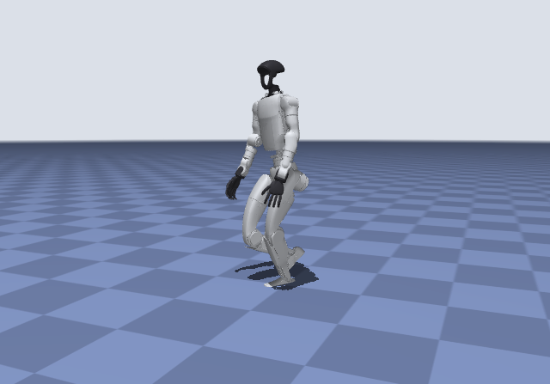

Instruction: Walk

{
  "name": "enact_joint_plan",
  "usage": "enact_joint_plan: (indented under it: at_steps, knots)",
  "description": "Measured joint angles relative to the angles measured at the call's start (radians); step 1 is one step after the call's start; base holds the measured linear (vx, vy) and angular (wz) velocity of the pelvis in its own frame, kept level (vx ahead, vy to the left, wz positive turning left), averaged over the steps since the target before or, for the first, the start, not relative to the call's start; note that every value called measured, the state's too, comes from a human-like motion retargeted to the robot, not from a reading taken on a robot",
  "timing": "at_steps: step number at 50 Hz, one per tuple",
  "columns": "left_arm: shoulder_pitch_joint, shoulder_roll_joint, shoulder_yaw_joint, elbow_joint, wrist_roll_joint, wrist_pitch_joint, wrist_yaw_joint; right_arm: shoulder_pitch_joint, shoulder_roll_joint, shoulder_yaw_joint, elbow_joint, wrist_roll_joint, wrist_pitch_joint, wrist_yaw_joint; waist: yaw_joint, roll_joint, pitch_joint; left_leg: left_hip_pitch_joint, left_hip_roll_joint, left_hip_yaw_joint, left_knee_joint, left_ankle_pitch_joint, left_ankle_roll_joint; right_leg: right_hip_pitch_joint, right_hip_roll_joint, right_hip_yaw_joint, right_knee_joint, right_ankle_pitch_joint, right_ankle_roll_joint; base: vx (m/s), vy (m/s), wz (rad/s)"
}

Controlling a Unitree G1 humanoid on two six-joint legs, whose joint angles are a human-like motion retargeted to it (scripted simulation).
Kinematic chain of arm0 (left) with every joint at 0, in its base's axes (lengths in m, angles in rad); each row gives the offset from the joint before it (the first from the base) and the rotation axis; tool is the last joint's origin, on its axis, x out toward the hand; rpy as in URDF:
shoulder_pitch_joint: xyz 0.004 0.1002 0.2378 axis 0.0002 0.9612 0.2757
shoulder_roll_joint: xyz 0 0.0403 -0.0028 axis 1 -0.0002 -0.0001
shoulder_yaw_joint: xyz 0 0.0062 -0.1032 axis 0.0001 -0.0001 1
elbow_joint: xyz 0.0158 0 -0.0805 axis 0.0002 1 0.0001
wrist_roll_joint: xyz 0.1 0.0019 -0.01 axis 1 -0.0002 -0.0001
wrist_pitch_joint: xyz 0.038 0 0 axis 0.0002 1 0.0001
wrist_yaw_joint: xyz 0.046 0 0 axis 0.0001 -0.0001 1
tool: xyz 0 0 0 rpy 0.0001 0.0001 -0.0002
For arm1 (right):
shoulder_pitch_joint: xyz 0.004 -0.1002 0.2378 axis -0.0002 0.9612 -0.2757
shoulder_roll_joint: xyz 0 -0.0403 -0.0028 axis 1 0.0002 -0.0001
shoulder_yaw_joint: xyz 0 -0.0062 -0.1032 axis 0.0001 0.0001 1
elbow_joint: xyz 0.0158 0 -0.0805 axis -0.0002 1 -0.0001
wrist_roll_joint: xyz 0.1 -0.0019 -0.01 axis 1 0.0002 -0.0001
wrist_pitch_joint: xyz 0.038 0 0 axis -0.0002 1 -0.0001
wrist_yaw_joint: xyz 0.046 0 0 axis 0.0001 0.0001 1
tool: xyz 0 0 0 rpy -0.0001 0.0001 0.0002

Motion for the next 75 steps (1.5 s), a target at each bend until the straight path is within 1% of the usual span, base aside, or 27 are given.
enact_joint_plan:
  at_steps: [3,7,10,15,17,18,23,25,28,30,33,35,38,40,43,45,48,53,58,60,62,65,67,68,70,72,75]
  knots:
    - [-0.031,-0.002,0.004,0.002,0.005,0.008,0.001,-0.01,-0.014,-0.007,-0.014,0.001,0.003,-0.003,-0.008,0.037,0.0,0.067,0.026,-0.021,-0.087,-0.003,-0.007,-0.107,-0.016,-0.022,-0.036,-0.034,-0.05,0.1,0.0,-0.21]
    - [-0.048,-0.009,0.003,0.001,0.002,0.01,0.006,-0.006,-0.021,-0.014,-0.02,0.009,0.009,-0.01,-0.018,0.076,0.0,0.114,0.061,-0.035,-0.11,-0.038,-0.014,-0.203,-0.004,-0.05,-0.182,-0.076,-0.075,0.09,-0.01,-0.13]
    - [-0.058,-0.012,0.001,-0.002,-0.002,0.006,0.002,-0.006,-0.023,-0.019,-0.015,0.022,0.016,-0.013,-0.014,0.106,-0.004,0.139,0.095,-0.042,-0.112,-0.069,-0.014,-0.247,0.044,-0.063,-0.346,-0.073,-0.067,0.08,-0.01,-0.19]
    - [-0.075,-0.012,-0.007,-0.011,-0.003,-0.01,-0.009,-0.004,-0.024,-0.037,0.003,0.042,0.02,-0.018,0.02,0.152,-0.023,0.161,0.165,-0.044,-0.098,-0.125,-0.012,-0.271,0.174,-0.046,-0.653,-0.028,-0.033,0.05,0.0,-0.3]
    - [-0.071,-0.015,-0.013,-0.015,0.001,-0.016,-0.01,0.008,-0.021,-0.038,0.01,0.045,0.019,-0.02,0.023,0.15,-0.026,0.157,0.17,-0.042,-0.05,-0.153,-0.011,-0.284,0.194,-0.033,-0.678,-0.027,-0.027,0.0,0.0,0.0]
    - [-0.079,-0.012,-0.015,-0.017,0.003,-0.018,-0.014,0.005,-0.022,-0.041,0.016,0.047,0.019,-0.019,0.034,0.16,-0.033,0.17,0.184,-0.05,-0.068,-0.156,-0.011,-0.266,0.216,-0.037,-0.738,-0.006,-0.028,0.04,0.01,-0.21]
    - [-0.064,-0.015,-0.025,-0.015,0.011,-0.023,-0.027,0.031,-0.017,-0.037,0.04,0.05,0.017,-0.018,0.042,0.158,-0.039,0.195,0.195,-0.071,0.032,-0.196,-0.019,-0.242,0.246,-0.042,-0.69,0.016,-0.044,0.02,0.0,-0.03]
    - [-0.061,-0.011,-0.026,-0.011,0.014,-0.024,-0.038,0.035,-0.019,-0.036,0.051,0.052,0.016,-0.019,0.044,0.169,-0.031,0.222,0.214,-0.088,0.072,-0.199,-0.033,-0.196,0.265,-0.057,-0.687,0.026,-0.059,0.07,-0.02,-0.03]
    - [-0.039,-0.007,-0.027,-0.004,0.019,-0.025,-0.047,0.051,-0.022,-0.031,0.061,0.049,0.012,-0.029,0.057,0.192,-0.021,0.221,0.266,-0.093,0.223,-0.204,-0.069,-0.16,0.313,-0.077,-0.635,0.019,-0.082,0.06,-0.03,-0.19]
    - [-0.032,0.001,-0.025,-0.001,0.02,-0.023,-0.058,0.049,-0.032,-0.03,0.063,0.049,0.01,-0.032,0.074,0.236,-0.009,0.219,0.338,-0.107,0.337,-0.184,-0.108,-0.104,0.377,-0.103,-0.668,0.03,-0.104,0.07,-0.04,-0.33]
    - [-0.014,0.007,-0.028,0.001,0.024,-0.016,-0.065,0.055,-0.042,-0.026,0.054,0.046,0.008,-0.039,0.093,0.266,-0.003,0.168,0.409,-0.108,0.537,-0.072,-0.158,-0.071,0.43,-0.121,-0.66,0.012,-0.138,0.03,-0.03,-0.16]
    - [-0.009,0.012,-0.028,-0.003,0.027,-0.01,-0.068,0.053,-0.051,-0.025,0.044,0.044,0.007,-0.042,0.108,0.284,-0.001,0.117,0.461,-0.108,0.665,0.006,-0.176,-0.047,0.464,-0.129,-0.677,0.002,-0.16,0.0,0.0,0.0]
    - [-0.006,0.02,-0.029,-0.013,0.028,-0.003,-0.068,0.045,-0.063,-0.026,0.029,0.039,0.006,-0.048,0.128,0.287,-0.002,0.026,0.518,-0.099,0.811,0.061,-0.153,-0.019,0.486,-0.124,-0.694,-0.022,-0.179,0.0,0.0,0.0]
    - [-0.007,0.026,-0.029,-0.02,0.026,-0.001,-0.067,0.035,-0.069,-0.026,0.023,0.036,0.007,-0.05,0.139,0.282,-0.003,-0.037,0.544,-0.093,0.875,0.06,-0.121,0.002,0.49,-0.116,-0.708,-0.036,-0.184,0.0,0.0,0.0]
    - [-0.009,0.031,-0.022,-0.029,0.022,0.001,-0.064,0.017,-0.071,-0.027,0.017,0.032,0.008,-0.05,0.155,0.268,-0.002,-0.124,0.558,-0.083,0.897,0.025,-0.077,0.042,0.484,-0.103,-0.735,-0.052,-0.181,0.0,0.0,0.0]
    - [-0.011,0.032,-0.017,-0.033,0.017,0.001,-0.062,0.004,-0.071,-0.024,0.014,0.031,0.008,-0.047,0.164,0.259,0.0,-0.173,0.553,-0.077,0.868,-0.002,-0.057,0.071,0.477,-0.095,-0.752,-0.061,-0.175,0.0,0.0,0.0]
    - [-0.01,0.031,-0.008,-0.037,0.008,-0.005,-0.061,-0.014,-0.066,-0.019,0.006,0.03,0.007,-0.042,0.174,0.246,0.004,-0.223,0.526,-0.061,0.758,-0.037,-0.048,0.114,0.46,-0.085,-0.775,-0.076,-0.164,0.0,0.0,0.0]
    - [-0.009,0.025,0.007,-0.036,-0.009,-0.015,-0.066,-0.041,-0.053,-0.006,-0.009,0.03,0.001,-0.03,0.173,0.223,-0.002,-0.264,0.445,-0.036,0.47,-0.054,-0.067,0.174,0.416,-0.074,-0.817,-0.101,-0.151,0.0,0.0,0.0]
    - [-0.008,0.022,0.014,-0.038,-0.016,-0.017,-0.064,-0.062,-0.034,0.015,-0.019,0.018,-0.004,-0.014,0.153,0.185,-0.027,-0.262,0.337,-0.029,0.184,-0.023,-0.089,0.203,0.347,-0.077,-0.829,-0.141,-0.145,0.03,0.02,0.25]
    - [0.002,0.017,0.012,-0.038,-0.015,-0.019,-0.06,-0.055,-0.023,0.026,-0.021,0.013,-0.006,-0.01,0.15,0.183,-0.03,-0.271,0.323,-0.031,0.177,-0.026,-0.091,0.197,0.339,-0.083,-0.776,-0.171,-0.148,-0.01,0.0,0.21]
    - [-0.003,0.021,0.017,-0.036,-0.015,-0.019,-0.058,-0.063,-0.017,0.032,-0.018,0.011,-0.007,-0.001,0.136,0.152,-0.037,-0.229,0.277,-0.021,0.101,0.002,-0.082,0.22,0.3,-0.073,-0.774,-0.194,-0.143,0.04,0.0,0.33]
    - [0.01,0.016,0.016,-0.033,-0.013,-0.02,-0.05,-0.047,-0.004,0.042,-0.013,0.009,-0.01,0.005,0.13,0.137,-0.043,-0.222,0.253,-0.018,0.149,-0.002,-0.07,0.219,0.283,-0.067,-0.68,-0.234,-0.137,0.02,0.0,0.16]
    - [0.004,0.023,0.02,-0.027,-0.013,-0.02,-0.049,-0.049,0.002,0.042,-0.004,0.008,-0.011,0.017,0.116,0.095,-0.033,-0.151,0.2,-0.007,0.089,0.016,-0.053,0.255,0.235,-0.051,-0.649,-0.24,-0.118,0.07,0.01,0.34]
    - [0.011,0.02,0.019,-0.025,-0.012,-0.02,-0.046,-0.04,0.006,0.043,-0.002,0.007,-0.012,0.019,0.111,0.088,-0.032,-0.147,0.19,-0.005,0.112,0.01,-0.048,0.252,0.225,-0.05,-0.605,-0.24,-0.109,0.04,0.01,0.34]
    - [0.009,0.025,0.02,-0.018,-0.011,-0.02,-0.045,-0.037,0.01,0.041,0.002,0.005,-0.012,0.03,0.097,0.049,-0.026,-0.087,0.137,0.002,0.057,0.022,-0.034,0.262,0.176,-0.037,-0.536,-0.221,-0.077,0.05,0.01,0.36]
    - [0.019,0.022,0.016,-0.014,-0.007,-0.021,-0.043,-0.021,0.015,0.042,0.003,0.004,-0.014,0.035,0.082,0.027,-0.023,-0.068,0.104,0.007,0.07,0.01,-0.025,0.246,0.141,-0.034,-0.425,-0.174,-0.042,0.03,0.01,0.37]
    - [0.029,0.022,0.007,-0.007,0.006,-0.022,-0.046,-0.007,0.017,0.038,-0.001,0.005,-0.018,0.044,0.053,-0.014,-0.018,-0.016,0.043,0.015,0.032,0.004,-0.009,0.199,0.065,-0.032,-0.238,-0.074,0.013,0.03,0.02,0.32]
